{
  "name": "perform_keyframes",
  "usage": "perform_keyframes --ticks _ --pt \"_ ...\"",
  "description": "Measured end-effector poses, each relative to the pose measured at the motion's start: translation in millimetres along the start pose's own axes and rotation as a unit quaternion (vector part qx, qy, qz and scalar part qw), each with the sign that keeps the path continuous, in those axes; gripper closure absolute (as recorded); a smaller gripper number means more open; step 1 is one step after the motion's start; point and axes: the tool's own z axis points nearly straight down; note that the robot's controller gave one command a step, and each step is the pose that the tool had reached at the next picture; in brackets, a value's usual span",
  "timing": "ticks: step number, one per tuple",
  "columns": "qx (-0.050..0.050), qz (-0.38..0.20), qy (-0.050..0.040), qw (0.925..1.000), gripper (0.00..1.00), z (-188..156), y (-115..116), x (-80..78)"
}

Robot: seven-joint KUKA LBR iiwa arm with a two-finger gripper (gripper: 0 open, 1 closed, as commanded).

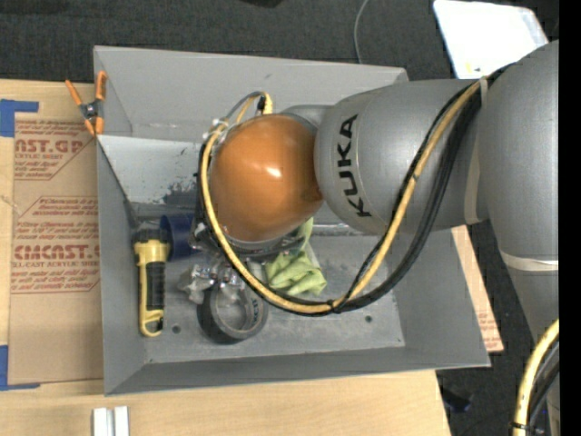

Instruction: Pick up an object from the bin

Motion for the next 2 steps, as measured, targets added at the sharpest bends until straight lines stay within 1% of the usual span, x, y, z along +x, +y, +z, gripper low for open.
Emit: perform_keyframes --ticks 2 --pt "-0.001 0.001 -0.0009 1.0 1.0 -40.2 0.7 -1.4"
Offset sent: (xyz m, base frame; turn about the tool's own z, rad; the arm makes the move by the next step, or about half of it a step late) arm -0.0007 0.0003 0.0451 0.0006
